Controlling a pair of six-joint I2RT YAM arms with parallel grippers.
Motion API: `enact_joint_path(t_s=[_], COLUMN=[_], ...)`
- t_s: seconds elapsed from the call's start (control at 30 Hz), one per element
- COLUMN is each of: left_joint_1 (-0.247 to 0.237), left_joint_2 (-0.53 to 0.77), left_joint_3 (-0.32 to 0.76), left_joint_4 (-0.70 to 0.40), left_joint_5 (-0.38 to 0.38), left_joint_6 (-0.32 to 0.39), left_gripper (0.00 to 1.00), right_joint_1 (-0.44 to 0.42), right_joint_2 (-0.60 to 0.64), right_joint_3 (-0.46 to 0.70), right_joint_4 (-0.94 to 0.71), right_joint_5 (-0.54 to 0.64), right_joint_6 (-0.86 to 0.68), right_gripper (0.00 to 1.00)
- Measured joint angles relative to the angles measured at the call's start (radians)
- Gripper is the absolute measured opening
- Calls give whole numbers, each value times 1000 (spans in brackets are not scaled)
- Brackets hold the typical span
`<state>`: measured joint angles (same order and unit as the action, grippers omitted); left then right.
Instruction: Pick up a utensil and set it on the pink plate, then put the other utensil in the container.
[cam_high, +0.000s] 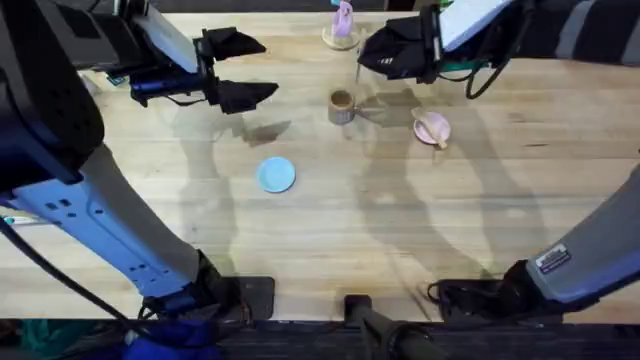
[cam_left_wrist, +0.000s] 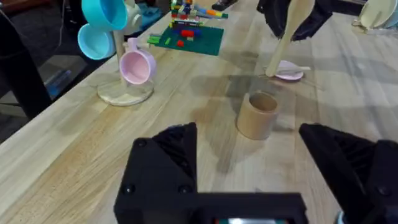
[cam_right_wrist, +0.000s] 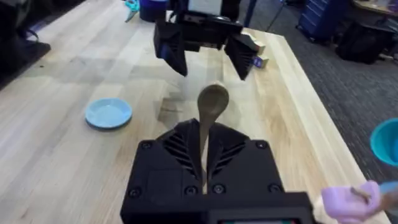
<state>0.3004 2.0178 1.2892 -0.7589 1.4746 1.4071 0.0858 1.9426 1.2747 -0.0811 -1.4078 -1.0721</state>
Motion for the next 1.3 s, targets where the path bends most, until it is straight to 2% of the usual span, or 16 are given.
enact_joint_path(t_s=[0.43, 1.0, 1.3], left_joint_1=[0, 0, 0], left_joint_2=[0, 0, 0], left_joint_3=[0, 0, 0], left_joint_4=[0, 0, 0], left_joint_5=[0, 0, 0], left_joint_6=[0, 0, 0], left_gripper=[993, 993, 993], right_joint_1=[39, 76, 161], right_joint_2=[0, 0, 0], right_joint_3=[0, 0, 0], right_joint_4=[51, 88, 86], right_joint_5=[2, 84, 133], right_joint_6=[-6, -6, -6], right_gripper=[35, 35, 35])
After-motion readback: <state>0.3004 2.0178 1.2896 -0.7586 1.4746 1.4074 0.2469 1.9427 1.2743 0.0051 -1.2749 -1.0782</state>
